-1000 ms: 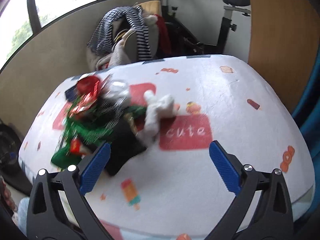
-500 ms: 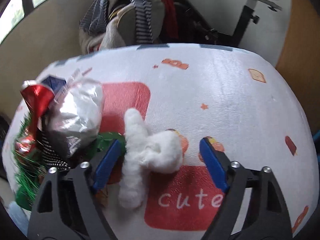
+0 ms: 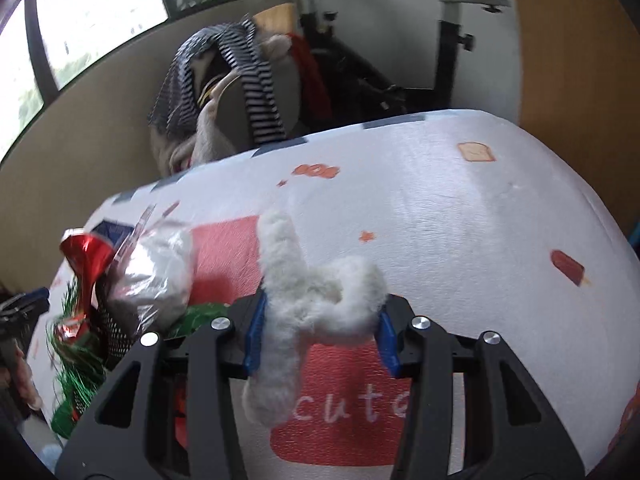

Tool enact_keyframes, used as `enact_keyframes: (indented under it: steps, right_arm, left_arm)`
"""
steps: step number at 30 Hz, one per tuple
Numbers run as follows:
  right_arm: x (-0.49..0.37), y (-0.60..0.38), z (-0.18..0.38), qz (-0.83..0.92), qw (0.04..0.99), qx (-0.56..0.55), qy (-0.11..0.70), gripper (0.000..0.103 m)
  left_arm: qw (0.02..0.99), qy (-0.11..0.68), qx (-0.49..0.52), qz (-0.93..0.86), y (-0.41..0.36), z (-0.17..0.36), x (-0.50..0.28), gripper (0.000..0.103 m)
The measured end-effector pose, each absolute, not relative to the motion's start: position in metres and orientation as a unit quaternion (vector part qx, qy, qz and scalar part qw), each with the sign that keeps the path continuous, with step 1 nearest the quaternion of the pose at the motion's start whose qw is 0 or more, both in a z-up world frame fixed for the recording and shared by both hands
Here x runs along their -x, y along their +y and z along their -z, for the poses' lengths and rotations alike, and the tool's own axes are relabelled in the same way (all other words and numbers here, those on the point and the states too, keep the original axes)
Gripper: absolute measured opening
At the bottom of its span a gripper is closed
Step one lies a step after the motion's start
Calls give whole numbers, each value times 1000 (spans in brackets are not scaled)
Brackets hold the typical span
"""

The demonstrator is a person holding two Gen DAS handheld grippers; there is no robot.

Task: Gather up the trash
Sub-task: 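Reach the right gripper to the white fluffy item and grasp it, then grasp the blue milk carton with the left gripper while the right holds the fluffy item, then carry the blue carton over the brown pot and open the left gripper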

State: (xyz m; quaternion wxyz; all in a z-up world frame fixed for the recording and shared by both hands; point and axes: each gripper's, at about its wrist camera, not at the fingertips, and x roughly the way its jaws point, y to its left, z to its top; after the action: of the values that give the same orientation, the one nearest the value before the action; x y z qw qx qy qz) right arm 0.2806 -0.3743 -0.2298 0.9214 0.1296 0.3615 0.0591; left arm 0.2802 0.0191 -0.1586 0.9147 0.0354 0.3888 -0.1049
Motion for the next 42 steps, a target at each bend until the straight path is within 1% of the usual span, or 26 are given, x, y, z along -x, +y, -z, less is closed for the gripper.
enact_keyframes:
  steps: [7, 9, 11, 12, 13, 14, 15, 17, 25, 30, 31, 34, 37, 42]
  right_arm:
    - [-288, -379, 226, -75, 922, -124, 360, 47]
    - [-289, -381, 226, -76, 920, -130, 362, 47]
    - [-288, -385, 226, -77, 918, -140, 363, 47]
    - [-287, -385, 227, -77, 917, -142, 365, 47]
    - [-289, -383, 228, -78, 916, -142, 366, 47]
    - [-290, -380, 229, -78, 916, -142, 367, 47]
    - [-291, -380, 229, -78, 916, -142, 368, 47]
    - [-292, -379, 230, -79, 914, -142, 371, 47]
    - [-297, -373, 230, -65, 916, -130, 373, 47]
    - [-293, -348, 220, -55, 926, -53, 371, 47]
    - [-287, -338, 213, -62, 928, -21, 366, 47]
    - [-273, -328, 201, -75, 933, -3, 353, 47]
    - [-245, -324, 178, -95, 938, -18, 333, 47]
    - [-203, -314, 156, -124, 940, -22, 317, 47]
  left_arm:
    - [901, 384, -173, 99, -18, 176, -326, 93]
    - [896, 392, -188, 94, -22, 182, -336, 93]
    - [892, 406, -175, 93, -20, 187, -346, 93]
    - [892, 411, -162, 97, -17, 188, -349, 84]
    - [893, 412, -148, 106, -15, 188, -349, 70]
    - [895, 410, -145, 99, -14, 187, -350, 51]
    - [897, 409, -144, 92, -13, 186, -349, 45]
    - [898, 410, -115, 110, -5, 182, -347, 43]
    - [911, 387, -80, 119, 24, 149, -312, 40]
    - [919, 367, -72, 128, 39, 121, -272, 40]
    - [920, 362, -71, 131, 42, 115, -262, 40]
    - [924, 349, -65, 141, 50, 102, -229, 40]
    - [927, 339, -58, 152, 55, 93, -195, 40]
    - [926, 331, -43, 175, 53, 87, -137, 40]
